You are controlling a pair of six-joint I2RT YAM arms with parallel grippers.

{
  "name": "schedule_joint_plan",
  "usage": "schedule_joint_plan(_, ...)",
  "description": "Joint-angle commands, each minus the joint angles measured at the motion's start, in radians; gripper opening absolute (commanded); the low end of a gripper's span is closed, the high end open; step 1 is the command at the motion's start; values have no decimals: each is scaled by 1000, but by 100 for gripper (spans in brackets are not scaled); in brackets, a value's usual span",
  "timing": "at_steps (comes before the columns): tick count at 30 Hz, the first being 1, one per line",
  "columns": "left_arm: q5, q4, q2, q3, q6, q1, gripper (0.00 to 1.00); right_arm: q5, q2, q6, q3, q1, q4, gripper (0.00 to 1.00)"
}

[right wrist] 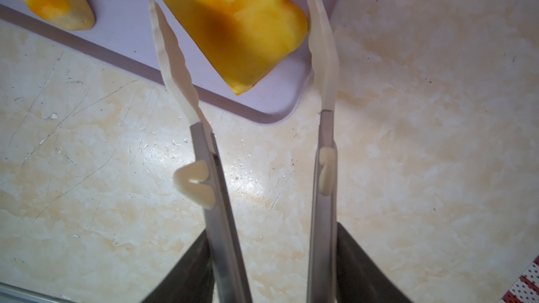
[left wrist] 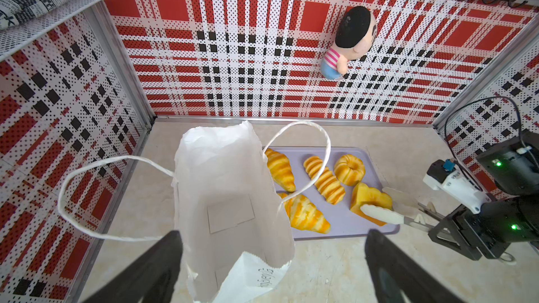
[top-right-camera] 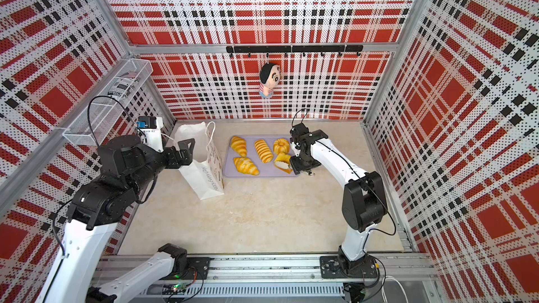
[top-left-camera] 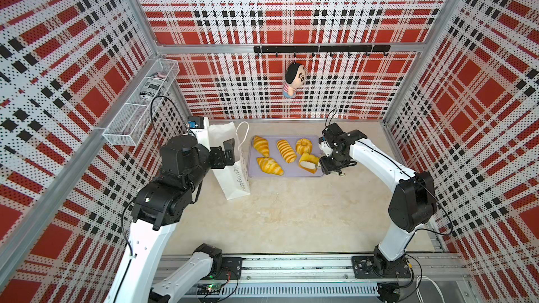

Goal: Pack bread into a paper bag
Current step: Pick up the fake bread from the plate.

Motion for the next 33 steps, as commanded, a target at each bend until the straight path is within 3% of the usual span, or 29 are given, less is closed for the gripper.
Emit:
schedule_joint_plan(1,-3,8,-5,21,0,-4,98,-3,-25,-9,9,-4,14,62)
schedule_joint_plan(17,-16,2,-9,21,7,-4,98,-64,7,-22,-2,-3,13,64)
schedule_joint_plan(33,-13,6,3,22,16,-4,98,-30,83,-17,29,7,-9,66)
